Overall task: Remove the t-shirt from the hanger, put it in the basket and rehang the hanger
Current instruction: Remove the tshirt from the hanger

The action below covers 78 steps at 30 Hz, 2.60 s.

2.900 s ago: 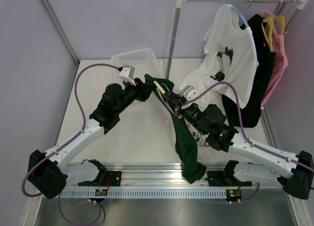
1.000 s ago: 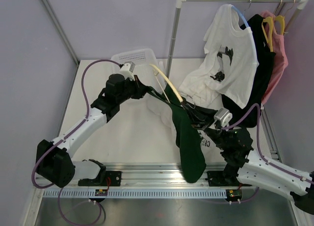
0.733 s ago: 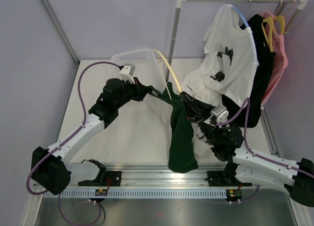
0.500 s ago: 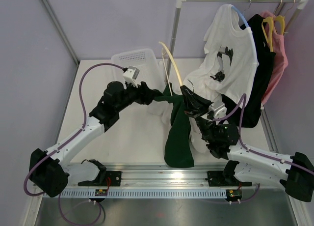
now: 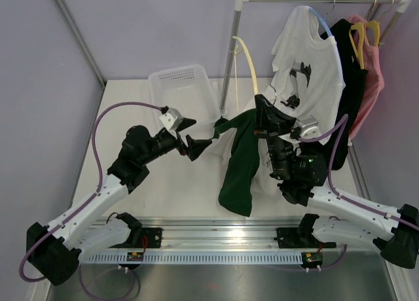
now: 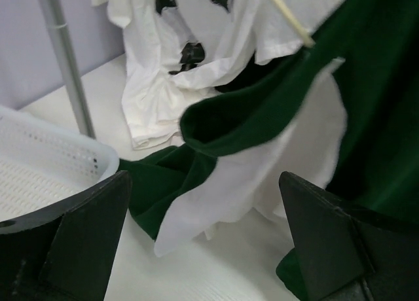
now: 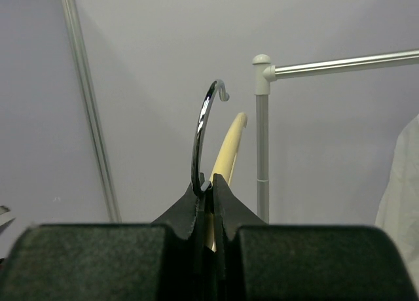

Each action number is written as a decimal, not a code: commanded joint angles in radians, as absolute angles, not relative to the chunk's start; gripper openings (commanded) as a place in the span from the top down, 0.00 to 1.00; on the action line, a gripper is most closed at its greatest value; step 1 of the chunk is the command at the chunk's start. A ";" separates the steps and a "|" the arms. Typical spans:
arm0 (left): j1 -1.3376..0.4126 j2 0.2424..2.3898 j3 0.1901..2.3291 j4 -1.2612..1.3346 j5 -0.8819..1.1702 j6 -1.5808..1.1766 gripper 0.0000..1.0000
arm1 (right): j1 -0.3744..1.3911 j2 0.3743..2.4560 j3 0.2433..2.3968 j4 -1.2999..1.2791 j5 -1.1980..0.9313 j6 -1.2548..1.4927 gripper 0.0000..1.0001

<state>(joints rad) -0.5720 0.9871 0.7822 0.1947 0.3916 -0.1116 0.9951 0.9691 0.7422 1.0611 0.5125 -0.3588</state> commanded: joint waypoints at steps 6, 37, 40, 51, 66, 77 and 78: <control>-0.670 0.807 0.617 0.374 0.595 0.153 0.01 | 1.003 1.037 0.891 0.992 0.617 -0.307 1.00; -1.045 0.992 0.701 0.245 0.156 0.296 0.01 | 1.003 1.198 0.942 1.236 0.772 -0.399 1.00; -1.046 0.993 0.684 0.261 0.170 0.321 0.17 | 1.005 1.207 0.942 1.259 0.781 -0.410 1.00; -1.051 0.996 0.689 0.189 0.375 0.351 0.92 | 1.005 1.215 0.939 1.342 0.798 -0.486 1.00; -1.137 1.094 0.689 0.129 0.364 0.475 1.00 | 1.005 1.164 1.028 1.336 0.916 -0.670 1.00; -1.190 1.115 0.686 0.037 0.403 0.583 1.00 | 1.003 1.166 1.121 1.185 0.963 -0.785 1.00; -1.198 1.124 0.686 0.029 0.397 0.591 1.00 | 1.005 1.154 1.126 1.155 0.954 -0.784 1.00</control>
<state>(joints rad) -1.1706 1.0985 0.6724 0.0658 0.3752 0.5255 1.0012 1.2022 1.0538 1.1927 0.9592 -0.7567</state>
